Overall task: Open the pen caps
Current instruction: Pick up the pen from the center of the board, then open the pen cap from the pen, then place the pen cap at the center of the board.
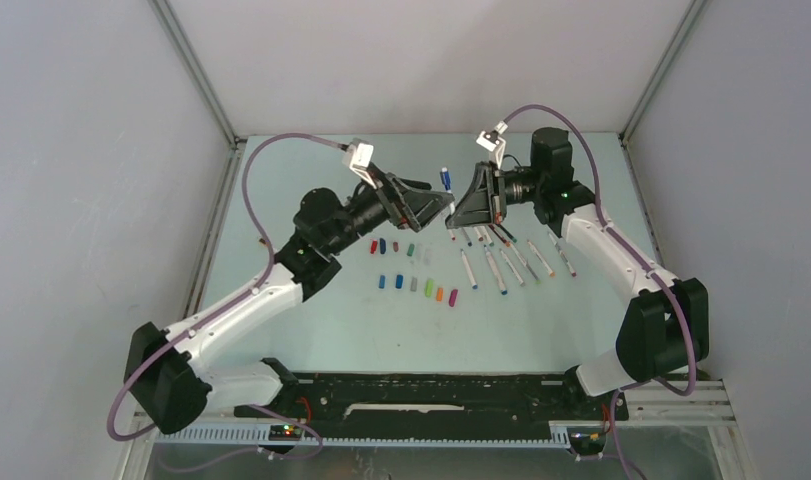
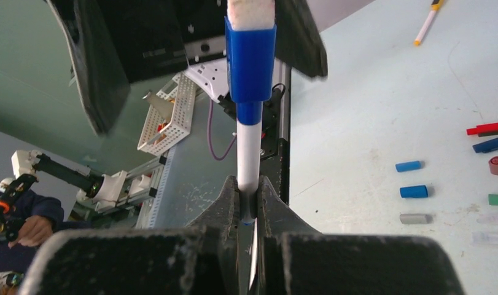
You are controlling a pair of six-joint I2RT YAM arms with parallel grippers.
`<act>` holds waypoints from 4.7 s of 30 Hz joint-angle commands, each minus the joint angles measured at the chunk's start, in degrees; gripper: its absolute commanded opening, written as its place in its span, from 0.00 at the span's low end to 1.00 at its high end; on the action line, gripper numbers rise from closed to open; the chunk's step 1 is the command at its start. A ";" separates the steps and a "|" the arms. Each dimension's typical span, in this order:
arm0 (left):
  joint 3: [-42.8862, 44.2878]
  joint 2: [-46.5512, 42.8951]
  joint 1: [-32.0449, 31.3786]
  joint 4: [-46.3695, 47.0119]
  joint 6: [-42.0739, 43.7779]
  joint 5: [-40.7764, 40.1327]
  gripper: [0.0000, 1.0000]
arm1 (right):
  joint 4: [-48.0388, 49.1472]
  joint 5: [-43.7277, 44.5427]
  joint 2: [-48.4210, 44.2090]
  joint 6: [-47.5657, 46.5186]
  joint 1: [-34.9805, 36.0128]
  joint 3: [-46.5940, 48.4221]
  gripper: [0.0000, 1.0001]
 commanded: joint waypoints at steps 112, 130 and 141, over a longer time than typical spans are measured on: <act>5.13 8.90 12.07 -24.67 -1.30 3.95 0.00 | -34.79 24.31 -1.88 -47.95 -12.02 -3.54 0.00; 28.03 37.64 0.39 -50.66 3.88 -13.43 0.03 | -33.98 26.40 -0.05 -46.62 -14.92 -3.49 0.02; 34.47 45.82 -1.24 -52.60 3.85 -12.33 0.07 | -34.06 25.82 0.51 -46.59 -15.59 -3.51 0.02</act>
